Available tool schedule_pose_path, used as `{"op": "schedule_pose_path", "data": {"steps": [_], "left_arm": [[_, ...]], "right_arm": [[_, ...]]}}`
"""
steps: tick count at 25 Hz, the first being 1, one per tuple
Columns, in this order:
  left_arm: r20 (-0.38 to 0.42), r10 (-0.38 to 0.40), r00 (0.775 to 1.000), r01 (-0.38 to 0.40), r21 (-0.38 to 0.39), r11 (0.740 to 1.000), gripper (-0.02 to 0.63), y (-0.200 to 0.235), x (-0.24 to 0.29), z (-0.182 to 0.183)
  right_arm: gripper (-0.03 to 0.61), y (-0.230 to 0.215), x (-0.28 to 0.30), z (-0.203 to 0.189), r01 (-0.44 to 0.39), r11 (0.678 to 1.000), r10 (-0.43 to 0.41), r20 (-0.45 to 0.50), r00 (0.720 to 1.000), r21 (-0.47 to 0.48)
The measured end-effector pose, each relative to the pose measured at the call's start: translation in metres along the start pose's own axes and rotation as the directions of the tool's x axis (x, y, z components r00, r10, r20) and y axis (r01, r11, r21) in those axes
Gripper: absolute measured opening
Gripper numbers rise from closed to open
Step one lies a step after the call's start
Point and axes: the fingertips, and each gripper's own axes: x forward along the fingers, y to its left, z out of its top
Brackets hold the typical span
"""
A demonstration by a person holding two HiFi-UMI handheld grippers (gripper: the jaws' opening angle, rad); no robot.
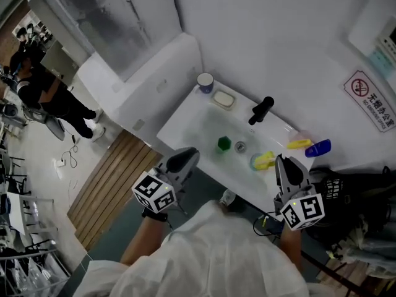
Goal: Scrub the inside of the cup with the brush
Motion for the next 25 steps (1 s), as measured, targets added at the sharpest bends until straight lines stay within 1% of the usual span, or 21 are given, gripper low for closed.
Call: {"op": "schedule_pose_path", "data": {"steps": [5,10,12,16,17,19,21,23,25], "left_arm": [[-0.044,-0.035,0.998,0.036,0.009,0.999,0.038,0.016,0.044,-0.007],[-0.094,-0.023,0.995,0.025,0.019,1.0,0.038,0.038,0.079,-0.024],[-0.107,-0.031,0.994,0.033,0.021,0.999,0.038,0.044,0.091,-0.03],[-0.165,-0.084,0.983,0.086,0.008,0.996,0.04,0.049,0.107,-0.047],[-0.185,-0.104,0.977,0.107,0.007,0.994,0.055,0.049,0.111,-0.052],[-0.23,-0.147,0.962,0.155,0.016,0.988,0.124,0.049,0.12,-0.064],[-0.278,-0.2,0.94,0.218,0.036,0.975,0.144,0.048,0.127,-0.077],[-0.324,-0.26,0.91,0.293,0.055,0.955,0.176,0.046,0.133,-0.092],[-0.378,-0.32,0.869,0.367,0.059,0.928,0.219,0.044,0.14,-0.109]], "right_arm": [[0.031,-0.018,0.03,-0.001,-0.022,1.0,0.022,-0.01,1.0,0.005],[0.031,-0.032,0.053,-0.005,-0.038,0.999,0.038,-0.022,0.999,0.011],[0.031,-0.037,0.062,-0.009,-0.037,0.999,0.038,-0.025,0.999,0.017],[0.031,-0.039,0.072,-0.017,-0.016,0.999,0.017,-0.038,0.999,0.044],[0.031,-0.039,0.074,-0.018,-0.007,0.999,0.009,-0.043,0.999,0.046],[0.031,-0.04,0.078,-0.019,0.017,0.999,-0.015,-0.052,0.999,0.047],[0.031,-0.041,0.08,-0.019,0.052,0.997,-0.049,-0.059,0.997,0.055],[0.031,-0.042,0.079,-0.02,0.09,0.993,-0.086,-0.061,0.994,0.07],[0.031,-0.042,0.078,-0.023,0.121,0.989,-0.116,-0.069,0.991,0.081]]}}
